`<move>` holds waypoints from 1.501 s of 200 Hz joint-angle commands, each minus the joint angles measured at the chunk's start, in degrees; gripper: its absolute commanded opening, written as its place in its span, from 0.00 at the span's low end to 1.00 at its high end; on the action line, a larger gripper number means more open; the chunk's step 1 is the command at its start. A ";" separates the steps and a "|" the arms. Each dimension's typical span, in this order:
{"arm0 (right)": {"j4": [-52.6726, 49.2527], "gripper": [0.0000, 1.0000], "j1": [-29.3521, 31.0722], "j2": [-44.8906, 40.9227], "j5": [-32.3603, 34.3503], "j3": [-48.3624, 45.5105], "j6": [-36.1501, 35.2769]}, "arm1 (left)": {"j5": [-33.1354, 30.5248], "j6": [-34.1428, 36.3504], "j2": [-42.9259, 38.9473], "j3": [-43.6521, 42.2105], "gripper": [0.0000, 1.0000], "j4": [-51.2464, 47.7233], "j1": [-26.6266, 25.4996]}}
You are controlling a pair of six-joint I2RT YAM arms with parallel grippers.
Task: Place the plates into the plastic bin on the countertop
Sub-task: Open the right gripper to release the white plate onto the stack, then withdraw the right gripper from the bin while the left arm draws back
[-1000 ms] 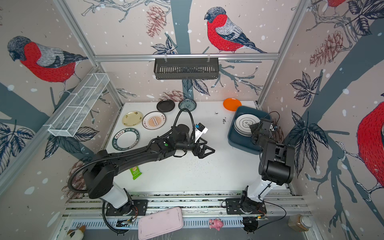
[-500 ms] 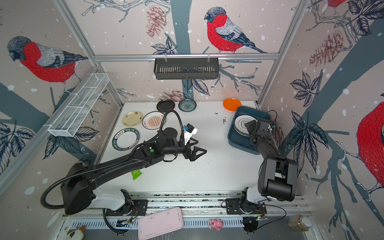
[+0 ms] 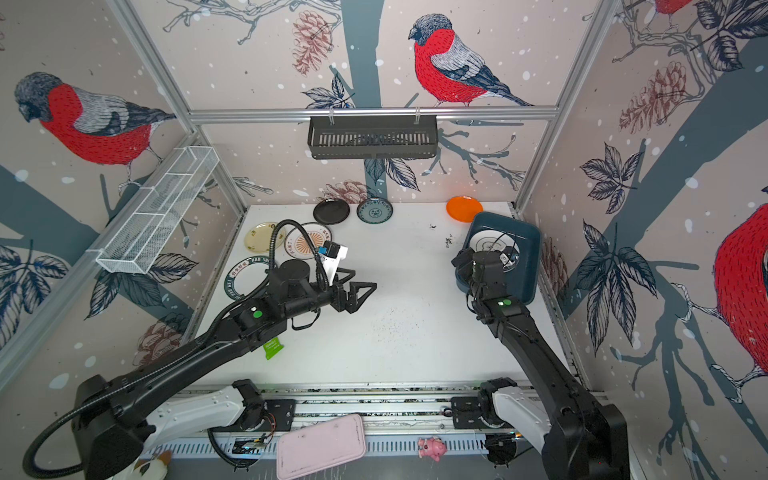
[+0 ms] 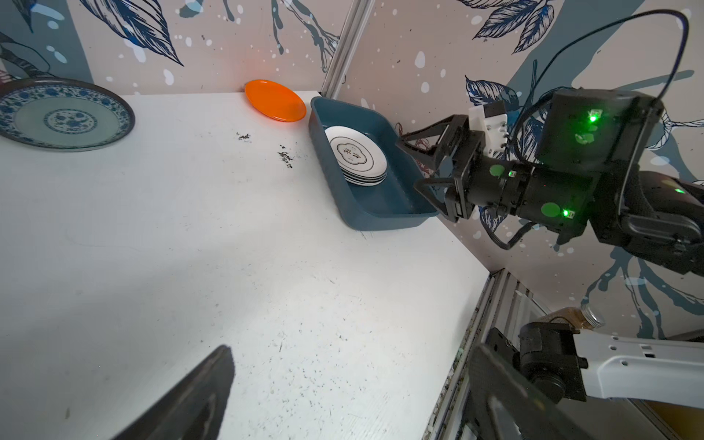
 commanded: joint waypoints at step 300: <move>5.62 1.00 35.24 15.31 17.51 7.90 9.42 | 7.61 -1.57 -12.36 -7.08 0.96 -12.68 34.19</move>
